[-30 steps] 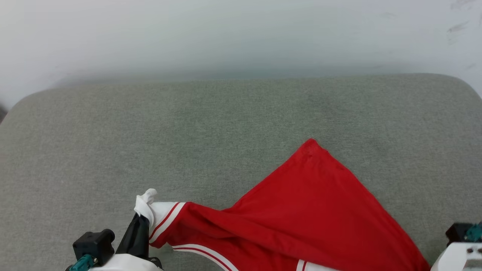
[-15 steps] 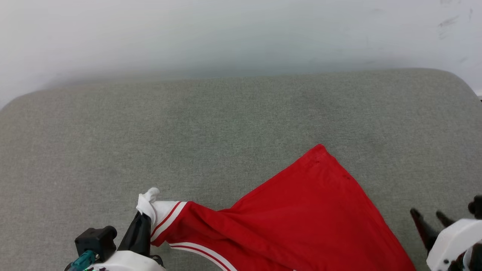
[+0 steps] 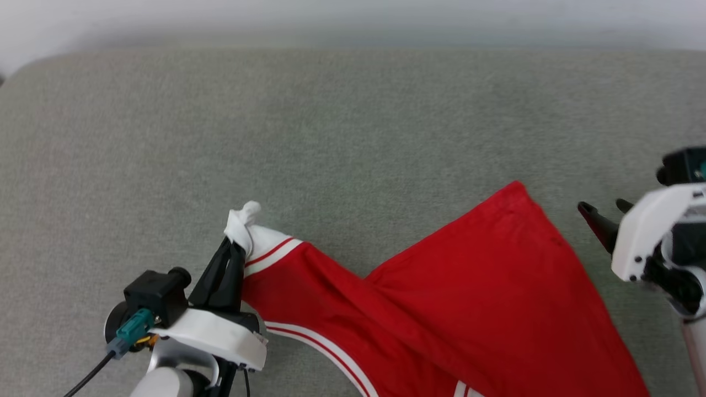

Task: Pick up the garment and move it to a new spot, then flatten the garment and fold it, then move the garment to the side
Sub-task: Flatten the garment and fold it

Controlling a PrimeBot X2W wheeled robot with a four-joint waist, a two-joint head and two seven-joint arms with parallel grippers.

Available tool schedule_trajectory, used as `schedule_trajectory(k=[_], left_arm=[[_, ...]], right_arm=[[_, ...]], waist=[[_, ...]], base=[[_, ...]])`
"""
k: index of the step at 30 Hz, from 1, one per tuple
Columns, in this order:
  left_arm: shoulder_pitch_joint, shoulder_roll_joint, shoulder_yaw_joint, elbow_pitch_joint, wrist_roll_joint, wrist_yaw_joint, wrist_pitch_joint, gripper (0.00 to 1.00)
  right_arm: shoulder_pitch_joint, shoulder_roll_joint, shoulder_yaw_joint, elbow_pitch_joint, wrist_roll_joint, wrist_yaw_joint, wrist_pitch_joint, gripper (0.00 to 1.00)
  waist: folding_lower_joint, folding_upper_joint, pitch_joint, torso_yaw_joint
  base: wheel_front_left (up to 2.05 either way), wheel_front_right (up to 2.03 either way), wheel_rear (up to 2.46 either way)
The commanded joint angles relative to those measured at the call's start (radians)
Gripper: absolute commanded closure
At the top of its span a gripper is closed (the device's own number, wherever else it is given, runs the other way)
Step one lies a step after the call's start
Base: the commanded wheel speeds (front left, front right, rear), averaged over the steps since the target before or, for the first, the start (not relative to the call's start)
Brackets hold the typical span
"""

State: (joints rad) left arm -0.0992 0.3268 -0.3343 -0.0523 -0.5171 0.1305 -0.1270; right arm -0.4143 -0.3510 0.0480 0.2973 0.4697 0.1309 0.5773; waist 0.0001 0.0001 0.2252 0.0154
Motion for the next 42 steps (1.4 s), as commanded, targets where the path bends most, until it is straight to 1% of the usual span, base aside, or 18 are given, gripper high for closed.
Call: schedule_trajectory(k=[1, 4, 5, 10, 15, 16, 17, 19, 23, 27, 29, 33, 35, 39, 40, 42], left_arm=[[-0.024, -0.002, -0.001, 0.005, 0.007, -0.006, -0.008, 1.0], [-0.068, -0.003, -0.008, 0.016, 0.016, -0.022, -0.017, 1.0], [-0.093, -0.006, -0.016, 0.024, 0.021, -0.03, -0.021, 1.0], [-0.136, -0.018, -0.031, 0.041, 0.026, -0.042, -0.035, 1.0], [-0.146, -0.033, -0.04, 0.065, 0.02, -0.049, -0.047, 1.0], [-0.147, -0.035, -0.042, 0.07, 0.018, -0.05, -0.051, 1.0], [-0.147, -0.036, -0.042, 0.074, 0.017, -0.05, -0.053, 1.0], [-0.147, -0.038, -0.044, 0.083, 0.015, -0.051, -0.056, 1.0], [-0.143, -0.034, -0.039, 0.095, 0.008, -0.05, -0.061, 1.0], [-0.176, -0.013, -0.02, 0.098, -0.003, -0.059, -0.052, 1.0], [-0.213, -0.002, -0.009, 0.106, -0.012, -0.072, -0.04, 1.0], [-0.329, 0.019, 0.018, 0.159, -0.03, -0.102, -0.018, 1.0], [-0.401, 0.018, 0.029, 0.205, -0.046, -0.119, -0.005, 1.0], [-0.583, 0.024, 0.042, 0.347, -0.061, -0.156, 0.029, 1.0], [-0.583, 0.024, 0.042, 0.347, -0.061, -0.156, 0.029, 1.0], [-0.679, 0.023, 0.044, 0.43, -0.064, -0.173, 0.041, 1.0]], right_arm=[[-0.046, -0.005, 0.023, 0.012, 0.009, 0.0, 0.042, 0.0], [-0.121, -0.01, 0.067, 0.05, 0.016, 0.0, 0.157, 0.0], [-0.163, -0.01, 0.093, 0.065, 0.011, 0.0, 0.211, 0.0], [-0.225, 0.002, 0.157, 0.126, 0.01, 0.0, 0.29, 0.0], [-0.218, 0.007, 0.23, 0.208, 0.034, 0.0, 0.375, 0.0], [-0.218, 0.007, 0.243, 0.215, 0.037, 0.0, 0.385, 0.56], [-0.217, 0.007, 0.248, 0.224, 0.045, 0.0, 0.393, 1.0], [-0.22, 0.001, 0.262, 0.229, 0.047, 0.001, 0.391, 1.0], [-0.251, -0.013, 0.264, 0.223, 0.046, 0.0, 0.347, 1.0], [-0.303, -0.022, 0.254, 0.206, 0.02, 0.0, 0.274, 1.0], [-0.321, -0.018, 0.242, 0.205, 0.0, 0.0, 0.228, 1.0], [-0.354, 0.003, 0.224, 0.219, -0.048, 0.0, 0.149, 1.0], [-0.389, 0.011, 0.203, 0.23, -0.07, -0.001, 0.11, 1.0], [-0.47, 0.036, 0.171, 0.256, -0.123, 0.0, 0.036, 1.0], [-0.47, 0.036, 0.171, 0.256, -0.123, 0.0, 0.036, 1.0], [-0.519, 0.045, 0.154, 0.275, -0.145, 0.0, -0.011, 1.0]], waist=[[-0.0001, -0.0001, 0.053, 0.041], [-0.0001, -0.0001, 0.088, 0.061], [-0.0001, -0.0001, 0.108, 0.075], [-0.0001, -0.0001, 0.141, 0.095], [-0.0001, -0.0001, 0.144, 0.105], [-0.0001, -0.0001, 0.143, 0.105], [-0.0001, -0.0001, 0.141, 0.106], [-0.0001, -0.0001, 0.135, 0.106], [-0.0001, -0.0001, 0.109, 0.095], [-0.0001, -0.0001, 0.075, 0.074], [-0.0001, -0.0001, 0.056, 0.062], [-0.0001, -0.0001, 0.014, 0.032], [-0.0001, -0.0001, -0.001, 0.017], [-0.0001, -0.0001, -0.013, -0.009], [-0.0001, -0.0001, -0.013, -0.009], [-0.0001, -0.0001, -0.013, -0.022]], base=[[0.0, 0.0, 0.0], [0.0, 0.0, 0.0], [0.0, 0.0, 0.0], [0.0, 0.0, 0.0], [0.0, 0.0, 0.0], [0.0, 0.0, 0.0], [0.0, 0.0, 0.0], [0.0, 0.0, 0.0], [0.0, 0.0, 0.0], [0.0, 0.0, 0.0], [0.0, 0.0, 0.0], [0.0, 0.0, 0.0], [0.0, 0.0, 0.0], [0.0, 0.0, 0.0], [0.0, 0.0, 0.0], [0.0, 0.0, 0.0]])
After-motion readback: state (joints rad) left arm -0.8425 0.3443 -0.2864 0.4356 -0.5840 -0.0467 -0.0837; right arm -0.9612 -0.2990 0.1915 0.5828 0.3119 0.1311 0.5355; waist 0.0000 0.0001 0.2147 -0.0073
